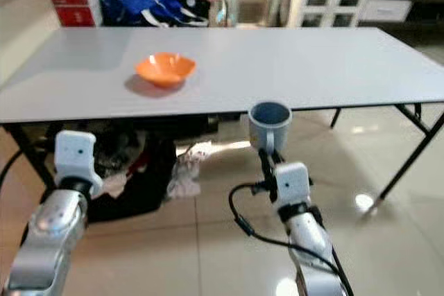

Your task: Setting the table

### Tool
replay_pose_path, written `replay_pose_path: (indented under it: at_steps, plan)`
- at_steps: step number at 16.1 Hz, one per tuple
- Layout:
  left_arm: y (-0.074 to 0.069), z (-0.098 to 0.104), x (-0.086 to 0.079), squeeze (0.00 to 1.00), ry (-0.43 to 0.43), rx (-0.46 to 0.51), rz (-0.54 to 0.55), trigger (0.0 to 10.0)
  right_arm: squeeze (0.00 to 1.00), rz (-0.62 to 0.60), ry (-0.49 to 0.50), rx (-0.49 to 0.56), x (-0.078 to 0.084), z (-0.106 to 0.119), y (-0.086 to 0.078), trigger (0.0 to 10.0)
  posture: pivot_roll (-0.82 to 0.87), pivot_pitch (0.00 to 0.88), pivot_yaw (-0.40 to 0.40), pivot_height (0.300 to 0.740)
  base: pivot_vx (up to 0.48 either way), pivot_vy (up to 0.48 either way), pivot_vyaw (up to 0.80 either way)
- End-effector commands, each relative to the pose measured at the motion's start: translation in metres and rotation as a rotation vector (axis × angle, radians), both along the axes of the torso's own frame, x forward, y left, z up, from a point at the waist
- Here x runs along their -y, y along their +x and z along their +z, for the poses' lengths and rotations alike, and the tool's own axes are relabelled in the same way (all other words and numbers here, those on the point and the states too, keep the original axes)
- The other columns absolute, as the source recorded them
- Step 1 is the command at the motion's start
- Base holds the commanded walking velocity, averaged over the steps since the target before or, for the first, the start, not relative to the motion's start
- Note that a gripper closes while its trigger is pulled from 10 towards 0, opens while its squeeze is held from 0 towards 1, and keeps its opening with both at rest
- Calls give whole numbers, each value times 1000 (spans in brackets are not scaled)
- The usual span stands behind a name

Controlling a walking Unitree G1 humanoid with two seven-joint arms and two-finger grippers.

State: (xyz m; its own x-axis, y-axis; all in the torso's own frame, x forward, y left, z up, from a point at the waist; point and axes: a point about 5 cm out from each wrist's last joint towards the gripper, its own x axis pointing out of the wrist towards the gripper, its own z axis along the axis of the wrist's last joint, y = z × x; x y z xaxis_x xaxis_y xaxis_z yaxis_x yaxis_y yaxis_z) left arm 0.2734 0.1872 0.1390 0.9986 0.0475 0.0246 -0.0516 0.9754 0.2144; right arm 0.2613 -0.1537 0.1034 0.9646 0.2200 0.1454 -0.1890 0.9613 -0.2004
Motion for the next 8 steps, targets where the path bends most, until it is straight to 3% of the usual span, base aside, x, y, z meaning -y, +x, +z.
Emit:
replay_pose_path:
  at_steps: [1, 3, 8]
  plan:
    - [2, -2, 0, 0, 25, -14, 20, 10000, 0, -15, -14, -16, 6, 0, -1, 0, -15, 0, 16, 736, 0, 0, 0]
    - [3, 1, 1, 0, 38, 7, 17, 10000, 0, -13, -14, -20, 6, 0, -1, 0, -14, 0, 16, 736, 0, 0, 0]
    - [4, 5, 1, 0, -33, 15, 20, 10000, 0, -12, -13, -26, 5, 0, 0, 0, -15, 0, 15, 736, 434, 0, 0]
